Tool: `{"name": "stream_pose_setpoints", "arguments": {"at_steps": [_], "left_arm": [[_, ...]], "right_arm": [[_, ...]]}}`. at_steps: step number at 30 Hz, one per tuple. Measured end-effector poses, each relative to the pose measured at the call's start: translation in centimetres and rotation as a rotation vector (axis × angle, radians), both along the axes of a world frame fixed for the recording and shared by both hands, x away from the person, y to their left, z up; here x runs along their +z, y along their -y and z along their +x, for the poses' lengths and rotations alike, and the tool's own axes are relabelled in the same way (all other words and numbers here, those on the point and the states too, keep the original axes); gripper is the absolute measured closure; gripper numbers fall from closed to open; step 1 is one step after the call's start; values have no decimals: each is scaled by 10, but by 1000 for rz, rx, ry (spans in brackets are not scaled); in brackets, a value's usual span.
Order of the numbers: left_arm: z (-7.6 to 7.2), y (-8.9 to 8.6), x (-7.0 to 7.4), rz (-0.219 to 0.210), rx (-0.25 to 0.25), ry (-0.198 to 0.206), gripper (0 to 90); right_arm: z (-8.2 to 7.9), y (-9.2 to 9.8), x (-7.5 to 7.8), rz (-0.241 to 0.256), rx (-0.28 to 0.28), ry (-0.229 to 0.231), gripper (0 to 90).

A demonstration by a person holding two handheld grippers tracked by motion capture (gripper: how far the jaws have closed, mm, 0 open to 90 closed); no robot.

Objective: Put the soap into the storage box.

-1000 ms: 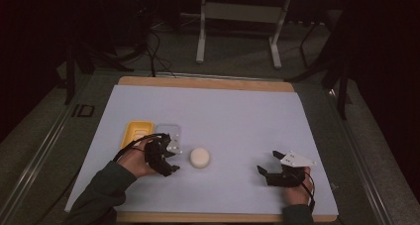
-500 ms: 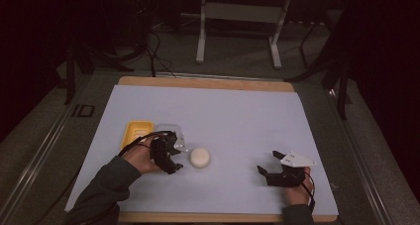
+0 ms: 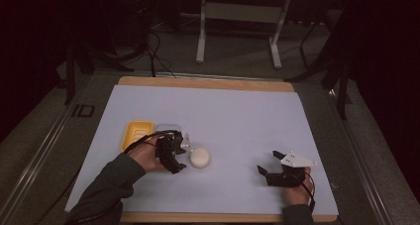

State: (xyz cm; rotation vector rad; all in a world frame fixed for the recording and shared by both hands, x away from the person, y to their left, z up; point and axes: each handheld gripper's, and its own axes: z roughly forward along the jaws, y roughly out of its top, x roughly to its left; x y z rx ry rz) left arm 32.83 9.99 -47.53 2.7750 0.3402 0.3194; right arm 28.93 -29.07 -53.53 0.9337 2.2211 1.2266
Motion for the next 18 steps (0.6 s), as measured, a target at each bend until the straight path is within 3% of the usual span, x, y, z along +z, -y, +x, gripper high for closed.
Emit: {"name": "stream_pose_setpoints", "arguments": {"at_steps": [18], "left_arm": [[5,13,-4,40,-11,-24,287]], "right_arm": [[0,0,0,-2,1,1,157]]}}
